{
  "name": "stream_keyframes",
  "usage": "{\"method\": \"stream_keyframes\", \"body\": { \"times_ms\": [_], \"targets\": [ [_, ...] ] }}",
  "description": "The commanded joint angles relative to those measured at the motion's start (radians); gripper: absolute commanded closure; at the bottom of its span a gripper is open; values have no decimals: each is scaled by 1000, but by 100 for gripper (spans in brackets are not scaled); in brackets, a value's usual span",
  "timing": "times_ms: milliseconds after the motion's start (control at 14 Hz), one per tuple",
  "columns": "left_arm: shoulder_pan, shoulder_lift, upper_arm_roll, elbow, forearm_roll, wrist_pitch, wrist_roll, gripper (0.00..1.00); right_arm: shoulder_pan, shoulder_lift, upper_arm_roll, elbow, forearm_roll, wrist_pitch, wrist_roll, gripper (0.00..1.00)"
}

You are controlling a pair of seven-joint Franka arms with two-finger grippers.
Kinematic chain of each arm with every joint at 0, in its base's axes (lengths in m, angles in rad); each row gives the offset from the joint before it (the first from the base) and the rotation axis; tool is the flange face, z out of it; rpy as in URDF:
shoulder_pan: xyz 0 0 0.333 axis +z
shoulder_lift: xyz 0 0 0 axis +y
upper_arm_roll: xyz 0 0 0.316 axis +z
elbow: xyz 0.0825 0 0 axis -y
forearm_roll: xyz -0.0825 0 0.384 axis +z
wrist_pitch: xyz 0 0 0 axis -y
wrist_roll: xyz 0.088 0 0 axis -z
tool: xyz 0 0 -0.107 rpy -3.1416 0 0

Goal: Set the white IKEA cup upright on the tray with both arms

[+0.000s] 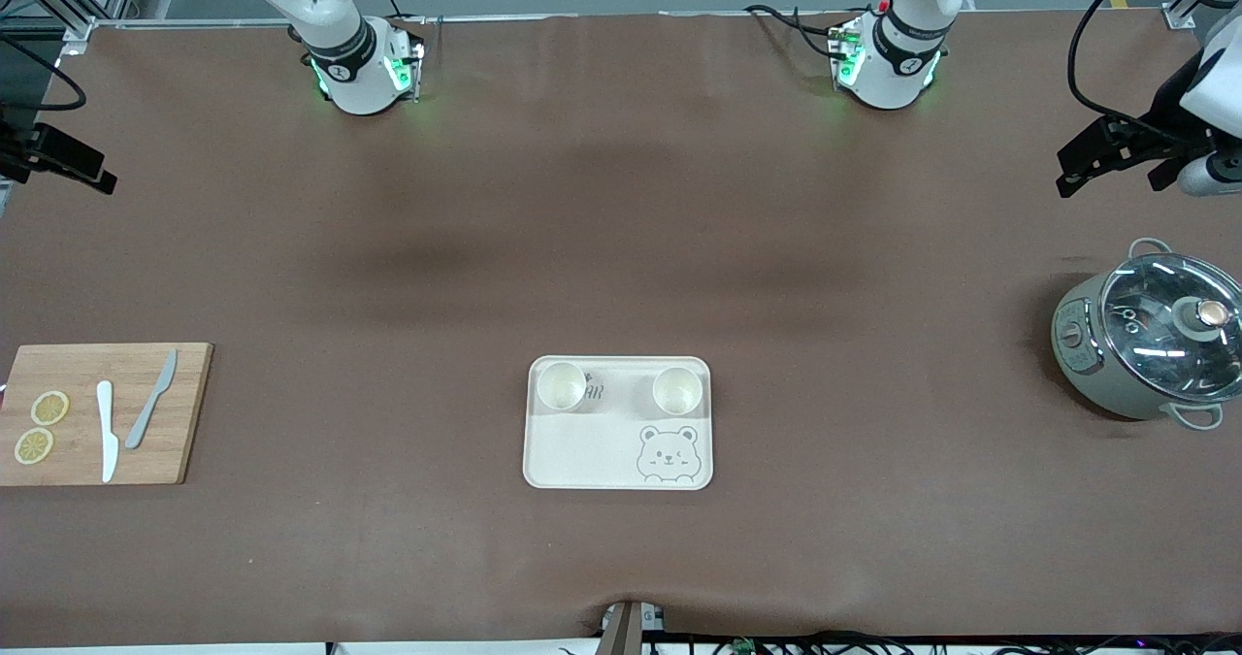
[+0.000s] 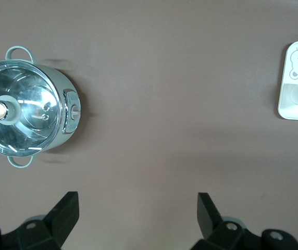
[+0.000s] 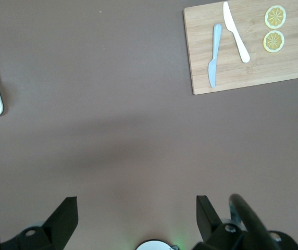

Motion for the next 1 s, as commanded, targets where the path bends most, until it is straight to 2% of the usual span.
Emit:
{"method": "stream_keyframes", "body": {
  "times_ms": [0, 929],
  "targets": [
    [10, 0, -1, 19, -35, -12, 13, 0, -2, -9, 1, -11, -15, -2, -7, 0],
    [47, 34, -2, 77, -53, -12, 7, 0, -4, -9, -1, -10, -11, -10, -7, 0]
  ]
}}
